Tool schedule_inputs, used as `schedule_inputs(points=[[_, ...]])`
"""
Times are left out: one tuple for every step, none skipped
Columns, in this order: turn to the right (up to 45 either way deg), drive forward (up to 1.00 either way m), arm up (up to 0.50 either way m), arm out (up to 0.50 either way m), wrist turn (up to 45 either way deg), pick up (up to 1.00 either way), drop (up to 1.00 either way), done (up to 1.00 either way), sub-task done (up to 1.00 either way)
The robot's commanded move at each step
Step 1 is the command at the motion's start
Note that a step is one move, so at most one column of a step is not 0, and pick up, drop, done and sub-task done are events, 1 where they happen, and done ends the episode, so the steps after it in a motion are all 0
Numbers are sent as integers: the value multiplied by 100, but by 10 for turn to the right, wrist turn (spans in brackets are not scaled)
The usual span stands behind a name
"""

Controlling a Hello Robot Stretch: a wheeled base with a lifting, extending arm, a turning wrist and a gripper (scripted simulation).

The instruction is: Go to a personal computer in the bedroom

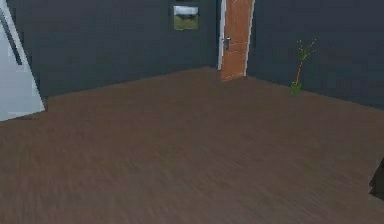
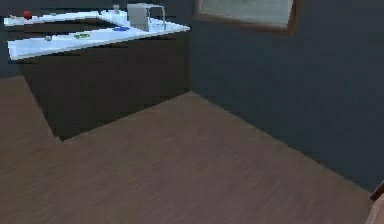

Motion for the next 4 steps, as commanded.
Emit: schedule_inputs(points=[[30, 0, 0, 0, 0, 0, 0, 0, 0], [0, 100, 0, 0, 0, 0, 0, 0, 0], [0, 100, 0, 0, 0, 0, 0, 0, 0], [0, 100, 0, 0, 0, 0, 0, 0, 0]])
